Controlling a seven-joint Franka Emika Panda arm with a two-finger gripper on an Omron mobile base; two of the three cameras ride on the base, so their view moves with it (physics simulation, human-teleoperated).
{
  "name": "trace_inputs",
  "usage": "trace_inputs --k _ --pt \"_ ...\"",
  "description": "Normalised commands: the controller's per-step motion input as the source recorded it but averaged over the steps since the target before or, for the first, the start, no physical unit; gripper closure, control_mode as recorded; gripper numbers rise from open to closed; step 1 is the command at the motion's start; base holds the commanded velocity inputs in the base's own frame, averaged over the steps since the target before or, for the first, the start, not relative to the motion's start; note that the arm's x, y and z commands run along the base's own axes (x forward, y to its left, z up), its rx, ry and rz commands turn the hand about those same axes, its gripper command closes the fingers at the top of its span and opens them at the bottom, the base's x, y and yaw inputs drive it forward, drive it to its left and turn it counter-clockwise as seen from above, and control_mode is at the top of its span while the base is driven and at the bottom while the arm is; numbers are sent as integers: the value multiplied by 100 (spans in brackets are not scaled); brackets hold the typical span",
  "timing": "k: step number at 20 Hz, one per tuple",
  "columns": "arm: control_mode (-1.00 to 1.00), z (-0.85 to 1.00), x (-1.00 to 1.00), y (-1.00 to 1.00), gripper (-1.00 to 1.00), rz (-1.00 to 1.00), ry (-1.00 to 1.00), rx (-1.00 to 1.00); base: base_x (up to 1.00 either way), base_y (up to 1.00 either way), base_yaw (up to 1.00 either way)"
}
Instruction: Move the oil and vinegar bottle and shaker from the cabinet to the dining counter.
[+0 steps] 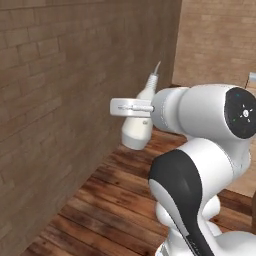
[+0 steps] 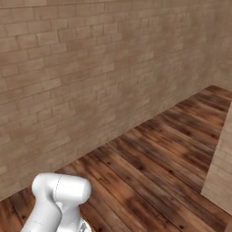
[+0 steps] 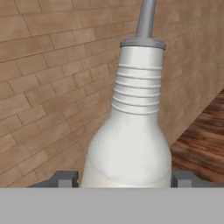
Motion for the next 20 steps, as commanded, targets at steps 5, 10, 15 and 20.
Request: trace_inputs --k 5,10,15,20 --pt "100 0 0 0 100 0 0 0 78 17 -26" --pt "100 0 0 0 100 0 0 0 77 18 -27" --pt "100 0 0 0 100 0 0 0 75 17 -28" --pt "100 0 0 0 100 0 0 0 73 20 -29"
